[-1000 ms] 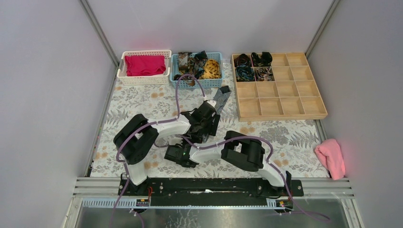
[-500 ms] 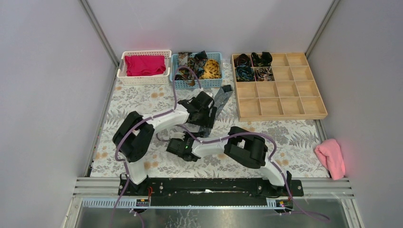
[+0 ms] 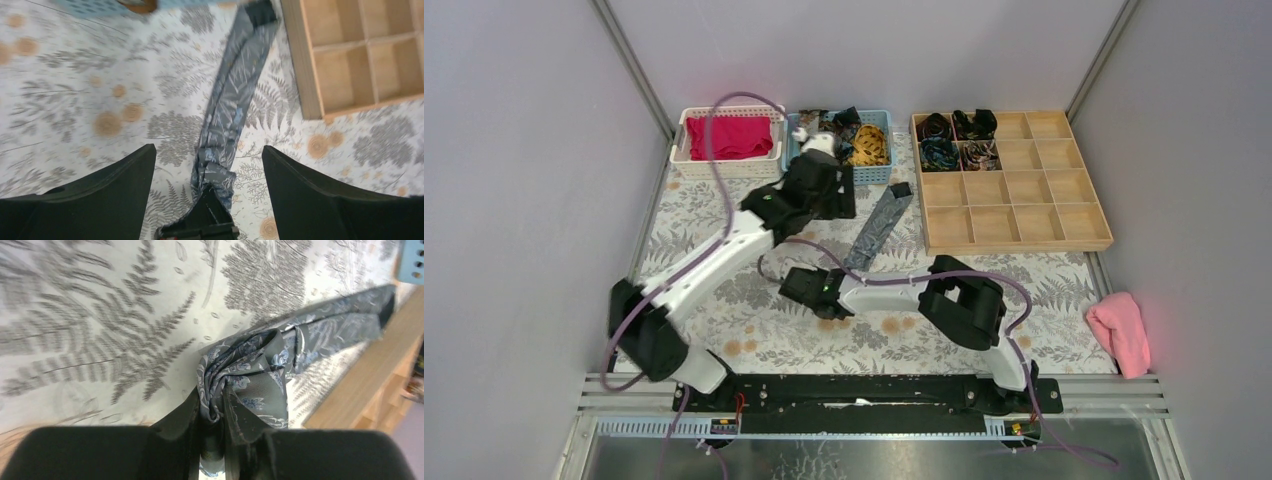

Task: Roll the ties
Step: Roll the tie at the center of the board.

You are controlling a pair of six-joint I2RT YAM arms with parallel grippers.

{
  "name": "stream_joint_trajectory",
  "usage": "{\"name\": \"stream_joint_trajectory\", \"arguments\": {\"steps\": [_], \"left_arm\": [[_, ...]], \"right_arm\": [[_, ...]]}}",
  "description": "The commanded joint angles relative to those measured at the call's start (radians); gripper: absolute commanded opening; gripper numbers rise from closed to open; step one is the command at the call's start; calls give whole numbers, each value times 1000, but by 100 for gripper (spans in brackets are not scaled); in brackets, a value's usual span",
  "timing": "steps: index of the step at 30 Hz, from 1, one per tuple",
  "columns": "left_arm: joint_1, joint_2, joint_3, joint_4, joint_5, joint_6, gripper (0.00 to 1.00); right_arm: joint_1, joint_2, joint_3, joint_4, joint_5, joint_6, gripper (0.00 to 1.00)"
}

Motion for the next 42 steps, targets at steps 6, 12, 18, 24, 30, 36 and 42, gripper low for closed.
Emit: {"name": "stream_joint_trajectory", "arguments": {"steps": [6, 12, 18, 24, 30, 36, 42], "left_arm": [[4, -437, -188, -57, -379, -168, 85], [2, -573, -394, -5, -335, -198, 79], [-2, -678, -511, 61, -334, -216, 71], [-9, -740, -553, 99, -335, -205, 70], [-18, -704, -595, 168, -240, -148, 70], [-58, -575, -609, 224, -191, -100, 77], [-94, -347, -526, 199, -133, -2, 86]], "right_arm": [[-36, -70, 42, -77, -723, 196, 13], [-170, -128, -18, -12, -1002, 264, 13], [-324, -93, -22, 8, -1312, 266, 13], [-442, -31, 26, 2, -1558, 263, 13], [-517, 97, 177, -87, -1743, 244, 13], [-585, 237, 333, -173, -1902, 245, 13], [-630, 332, 442, -253, -1952, 226, 13]]}}
